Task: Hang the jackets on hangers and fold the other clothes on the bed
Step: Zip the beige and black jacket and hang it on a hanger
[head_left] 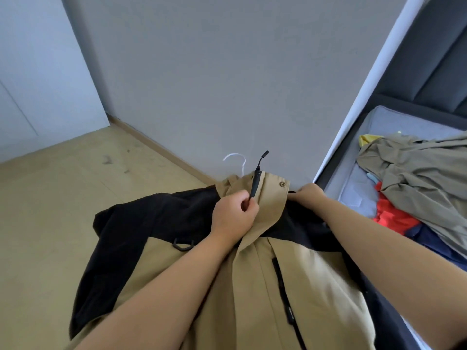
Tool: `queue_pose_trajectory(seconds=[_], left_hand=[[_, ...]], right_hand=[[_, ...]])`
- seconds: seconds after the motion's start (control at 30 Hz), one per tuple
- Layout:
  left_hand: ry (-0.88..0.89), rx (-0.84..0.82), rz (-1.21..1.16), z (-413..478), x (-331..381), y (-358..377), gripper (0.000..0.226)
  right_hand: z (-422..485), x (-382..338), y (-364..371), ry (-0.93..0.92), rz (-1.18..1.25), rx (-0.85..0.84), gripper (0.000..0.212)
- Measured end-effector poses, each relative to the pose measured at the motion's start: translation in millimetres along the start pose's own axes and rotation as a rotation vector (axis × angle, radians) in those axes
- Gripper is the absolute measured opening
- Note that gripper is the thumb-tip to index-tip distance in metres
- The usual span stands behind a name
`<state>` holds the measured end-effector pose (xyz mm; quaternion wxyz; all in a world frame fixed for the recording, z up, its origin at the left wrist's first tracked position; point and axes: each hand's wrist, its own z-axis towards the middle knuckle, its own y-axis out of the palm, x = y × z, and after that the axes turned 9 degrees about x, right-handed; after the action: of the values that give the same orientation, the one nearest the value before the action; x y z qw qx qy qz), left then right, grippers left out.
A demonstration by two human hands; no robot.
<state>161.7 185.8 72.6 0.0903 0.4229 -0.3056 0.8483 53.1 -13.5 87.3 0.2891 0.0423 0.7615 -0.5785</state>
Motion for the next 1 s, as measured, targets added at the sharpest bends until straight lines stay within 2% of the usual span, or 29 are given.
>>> queue_pose_trajectory(seconds=[0.13, 0.23, 0.37, 0.53, 0.63, 0.73, 0.83, 0.93, 1.0], left_hand=[[0.142, 0.027, 0.130, 19.2, 17.4, -12.0, 0.038], [0.152, 0.098, 0.212, 50.7, 35.0, -29.0, 0.042], [0.146, 0.179, 0.304, 110.5, 66.1, -62.7, 0.038], [0.289, 0.281, 0.368, 203.5, 125.8, -119.8, 0.030], [0.356, 0.390, 0.346, 246.6, 164.5, -150.8, 0.032], [0.343, 0.481, 0.343, 281.4, 196.0, -175.6, 0.039], [0.371, 0.537, 0.328, 304.4, 212.5, -192.7, 0.036], [0.354, 0.603, 0.164, 309.6, 209.1, -198.9, 0.025], [0.257, 0.572, -0.014, 307.9, 198.8, -197.0, 0.018]], right_hand=[[-2.8, -50.4, -50.2, -0.035, 0.130, 0.191, 0.036], [-12.6, -93.2, -85.9, -0.091, 0.272, 0.295, 0.031], [-28.5, -153.8, -136.4, -0.207, 0.368, 0.463, 0.029], [-35.8, -237.5, -218.9, -0.305, 0.565, 0.708, 0.030], [-39.7, -283.8, -268.8, -0.367, 0.685, 0.822, 0.030], [-43.0, -317.7, -309.4, -0.414, 0.803, 0.882, 0.026], [-42.8, -340.2, -333.7, -0.455, 0.868, 0.928, 0.024], [-37.5, -349.0, -342.9, -0.479, 0.884, 0.955, 0.024], [-30.9, -347.4, -341.8, -0.446, 0.860, 0.879, 0.025]])
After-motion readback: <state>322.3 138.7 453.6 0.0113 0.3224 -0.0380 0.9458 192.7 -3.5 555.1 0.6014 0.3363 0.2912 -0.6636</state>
